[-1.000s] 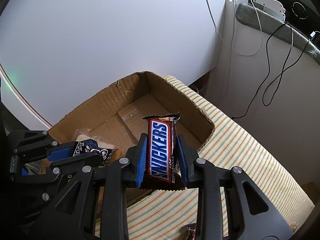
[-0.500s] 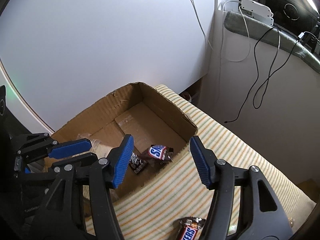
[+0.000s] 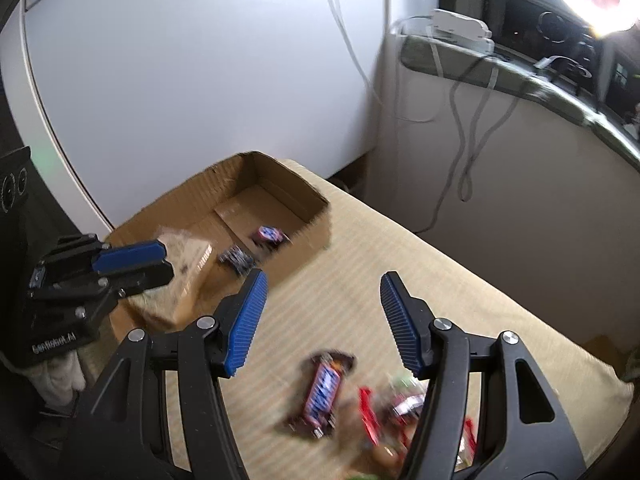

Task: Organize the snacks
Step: 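Move both grippers back over the remaining snacks, then grasp the green candy with the right gripper while the left grasps a Snickers bar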

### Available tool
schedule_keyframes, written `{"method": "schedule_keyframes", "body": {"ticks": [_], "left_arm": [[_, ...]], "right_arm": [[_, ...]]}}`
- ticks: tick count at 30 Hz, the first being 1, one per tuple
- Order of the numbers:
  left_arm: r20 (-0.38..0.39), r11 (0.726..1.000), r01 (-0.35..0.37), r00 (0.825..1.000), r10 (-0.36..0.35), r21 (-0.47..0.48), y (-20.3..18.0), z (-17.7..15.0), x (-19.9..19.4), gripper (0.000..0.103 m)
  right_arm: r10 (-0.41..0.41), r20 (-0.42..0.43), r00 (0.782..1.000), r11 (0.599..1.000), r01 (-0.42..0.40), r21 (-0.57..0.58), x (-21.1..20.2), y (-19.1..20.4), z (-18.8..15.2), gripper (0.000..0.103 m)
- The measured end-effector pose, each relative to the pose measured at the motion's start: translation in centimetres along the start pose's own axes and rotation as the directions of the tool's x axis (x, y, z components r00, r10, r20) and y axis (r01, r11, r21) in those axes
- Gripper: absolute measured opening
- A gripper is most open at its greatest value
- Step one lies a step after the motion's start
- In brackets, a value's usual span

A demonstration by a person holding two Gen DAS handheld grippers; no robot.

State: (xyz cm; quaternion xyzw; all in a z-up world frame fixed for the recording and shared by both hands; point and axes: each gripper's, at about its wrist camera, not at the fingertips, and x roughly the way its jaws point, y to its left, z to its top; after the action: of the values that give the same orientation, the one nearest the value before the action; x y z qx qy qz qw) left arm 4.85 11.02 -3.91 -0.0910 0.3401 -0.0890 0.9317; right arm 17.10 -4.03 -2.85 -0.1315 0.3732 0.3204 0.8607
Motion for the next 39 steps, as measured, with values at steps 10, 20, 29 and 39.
{"method": "schedule_keyframes", "body": {"ticks": [10, 20, 29, 39], "left_arm": [[-0.042, 0.997, 0.071, 0.997, -0.070, 0.022, -4.0, -1.7, 0.8, 0.031], [-0.138, 0.993, 0.115, 0.984, -0.112, 0.014, -6.7, -3.6, 4.2, 0.046], [-0.219, 0.993, 0.118, 0.969, -0.117, -0.009, -7.7, -4.7, 7.1, 0.052], [-0.252, 0.999, 0.054, 0.966, -0.054, -0.008, -8.2, -4.4, 10.0, 0.059]], "right_arm": [[-0.108, -0.018, 0.994, 0.991, 0.109, 0.082, -5.4, -5.5, -7.2, 0.064], [-0.175, -0.157, 0.972, 0.959, 0.204, 0.195, -6.7, -10.5, -16.2, 0.069], [-0.163, -0.222, 0.961, 0.957, 0.209, 0.203, -4.8, -10.4, -19.7, 0.069], [-0.176, -0.206, 0.962, 0.967, 0.209, 0.147, -3.8, -9.6, -19.5, 0.064]]}}
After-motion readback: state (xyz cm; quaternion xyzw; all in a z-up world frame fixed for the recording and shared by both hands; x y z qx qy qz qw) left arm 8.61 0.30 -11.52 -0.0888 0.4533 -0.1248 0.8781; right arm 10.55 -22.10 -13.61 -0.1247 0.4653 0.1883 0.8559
